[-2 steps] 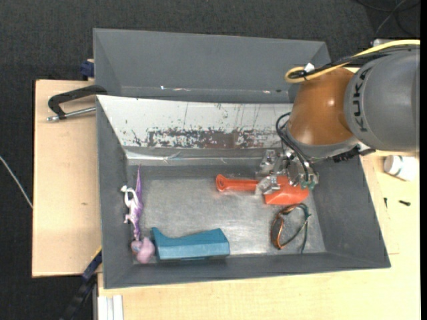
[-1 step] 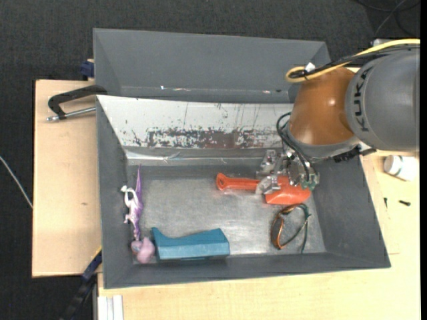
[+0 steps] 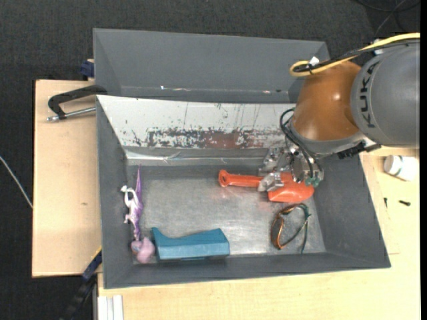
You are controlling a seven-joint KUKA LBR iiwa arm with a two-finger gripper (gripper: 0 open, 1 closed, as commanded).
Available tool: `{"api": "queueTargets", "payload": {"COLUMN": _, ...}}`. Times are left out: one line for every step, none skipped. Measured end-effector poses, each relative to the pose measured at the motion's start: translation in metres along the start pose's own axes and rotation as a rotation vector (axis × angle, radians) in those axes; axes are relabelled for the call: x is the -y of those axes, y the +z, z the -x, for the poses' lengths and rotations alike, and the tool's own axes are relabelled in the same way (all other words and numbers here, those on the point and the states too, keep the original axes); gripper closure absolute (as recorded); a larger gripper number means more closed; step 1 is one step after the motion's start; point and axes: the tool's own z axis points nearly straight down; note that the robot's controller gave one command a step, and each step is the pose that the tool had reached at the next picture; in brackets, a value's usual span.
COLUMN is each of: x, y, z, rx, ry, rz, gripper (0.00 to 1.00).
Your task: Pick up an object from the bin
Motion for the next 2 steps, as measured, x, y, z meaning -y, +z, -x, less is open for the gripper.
{"api": "queueTargets", "payload": {"x": 0.0002, "y": -0.0147, "z": 0.0024, "rx": 0.009, "ry": 0.001, "rz": -0.001, "gripper": 1.0}}
{"api": "queueTargets", "payload": {"x": 0.0003, "y": -0.0242, "z": 0.0027, "rx": 0.01, "ry": 0.001, "rz": -0.001, "gripper": 1.0}}
